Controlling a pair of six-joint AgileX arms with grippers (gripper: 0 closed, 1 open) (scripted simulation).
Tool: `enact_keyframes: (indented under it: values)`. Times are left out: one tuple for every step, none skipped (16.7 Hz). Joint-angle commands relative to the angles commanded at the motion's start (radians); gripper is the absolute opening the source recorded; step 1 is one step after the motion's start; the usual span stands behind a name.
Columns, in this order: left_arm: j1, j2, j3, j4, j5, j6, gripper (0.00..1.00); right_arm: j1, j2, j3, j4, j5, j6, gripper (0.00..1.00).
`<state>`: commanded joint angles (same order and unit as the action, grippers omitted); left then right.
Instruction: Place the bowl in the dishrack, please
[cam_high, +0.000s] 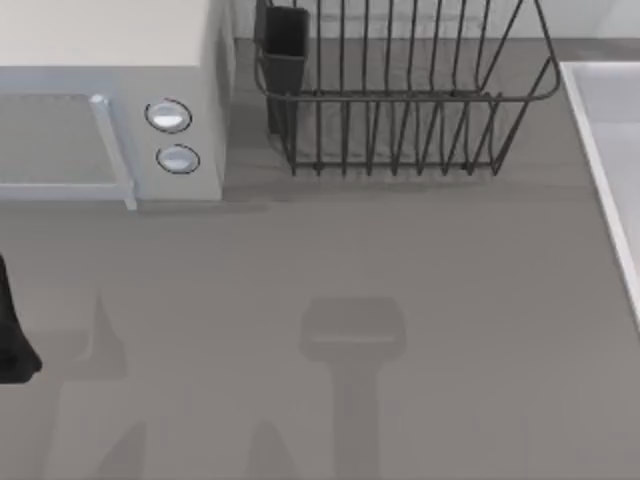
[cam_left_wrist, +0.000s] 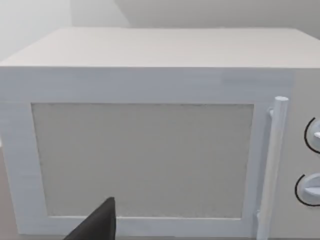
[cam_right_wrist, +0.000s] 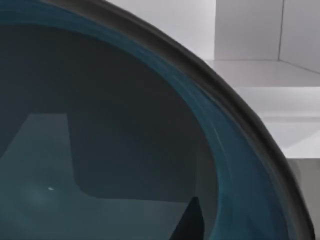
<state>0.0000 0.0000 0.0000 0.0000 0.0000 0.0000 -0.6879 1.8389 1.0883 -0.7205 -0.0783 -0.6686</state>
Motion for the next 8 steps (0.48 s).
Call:
enact_keyframes:
  values:
    - [0.0, 0.0, 0.0, 0.0, 0.0, 0.0, 1.0, 0.0, 0.0, 0.0, 0.0, 0.0, 0.0, 0.25]
    - [0.0, 0.0, 0.0, 0.0, 0.0, 0.0, 1.0, 0.0, 0.0, 0.0, 0.0, 0.0, 0.0, 0.17]
    - [0.0, 0.0, 0.0, 0.0, 0.0, 0.0, 1.0, 0.0, 0.0, 0.0, 0.0, 0.0, 0.0, 0.1]
    - [0.0, 0.0, 0.0, 0.0, 0.0, 0.0, 1.0, 0.0, 0.0, 0.0, 0.0, 0.0, 0.0, 0.02]
    - [0.0, 0.0, 0.0, 0.0, 0.0, 0.0, 1.0, 0.0, 0.0, 0.0, 0.0, 0.0, 0.0, 0.0]
    - [0.0, 0.0, 0.0, 0.0, 0.0, 0.0, 1.0, 0.0, 0.0, 0.0, 0.0, 0.0, 0.0, 0.0]
    - [0.0, 0.0, 0.0, 0.0, 0.0, 0.0, 1.0, 0.0, 0.0, 0.0, 0.0, 0.0, 0.0, 0.0]
    - [0.0, 0.0, 0.0, 0.0, 0.0, 0.0, 1.0, 0.0, 0.0, 0.0, 0.0, 0.0, 0.0, 0.0]
